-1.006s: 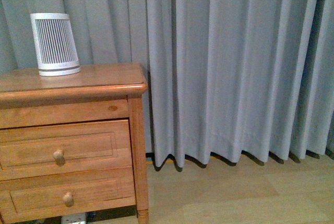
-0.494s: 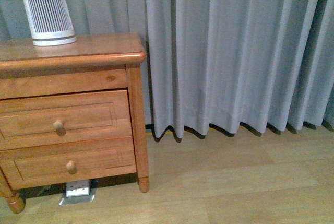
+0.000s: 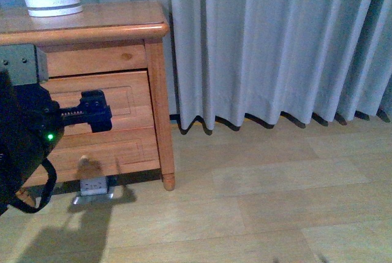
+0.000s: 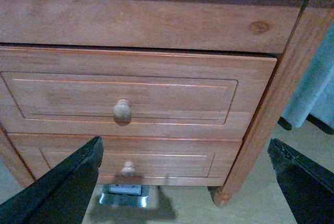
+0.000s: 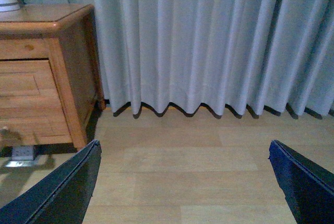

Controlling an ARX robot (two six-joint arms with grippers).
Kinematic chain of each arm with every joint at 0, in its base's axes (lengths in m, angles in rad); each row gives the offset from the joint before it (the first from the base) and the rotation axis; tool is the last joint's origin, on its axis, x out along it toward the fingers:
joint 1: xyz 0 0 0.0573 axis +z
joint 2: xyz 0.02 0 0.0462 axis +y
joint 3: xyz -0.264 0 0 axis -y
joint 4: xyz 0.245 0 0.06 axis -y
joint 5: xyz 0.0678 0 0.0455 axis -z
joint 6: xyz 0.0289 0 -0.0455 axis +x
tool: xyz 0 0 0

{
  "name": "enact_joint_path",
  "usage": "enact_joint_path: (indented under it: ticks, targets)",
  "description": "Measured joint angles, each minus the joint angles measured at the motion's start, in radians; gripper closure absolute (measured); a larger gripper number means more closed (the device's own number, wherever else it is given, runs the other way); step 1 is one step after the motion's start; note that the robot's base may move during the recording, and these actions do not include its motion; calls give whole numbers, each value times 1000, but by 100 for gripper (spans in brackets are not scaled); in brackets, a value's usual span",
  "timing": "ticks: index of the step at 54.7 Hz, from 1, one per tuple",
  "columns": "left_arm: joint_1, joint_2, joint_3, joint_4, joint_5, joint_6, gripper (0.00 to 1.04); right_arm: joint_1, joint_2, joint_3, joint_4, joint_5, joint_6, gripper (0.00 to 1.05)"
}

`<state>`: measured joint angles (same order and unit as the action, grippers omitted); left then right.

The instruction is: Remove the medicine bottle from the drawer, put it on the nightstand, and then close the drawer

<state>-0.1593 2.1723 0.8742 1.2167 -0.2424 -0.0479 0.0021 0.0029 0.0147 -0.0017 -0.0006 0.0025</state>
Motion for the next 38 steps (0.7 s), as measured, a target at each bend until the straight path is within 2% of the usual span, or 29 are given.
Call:
enact_joint_path:
  ticks: [21, 38]
  targets:
    - [71, 257, 291, -2, 7, 80, 7, 0, 0, 0, 0, 0, 0, 7]
    - [105, 379, 467, -61, 27, 116, 7, 0, 0, 0, 0, 0, 0, 7]
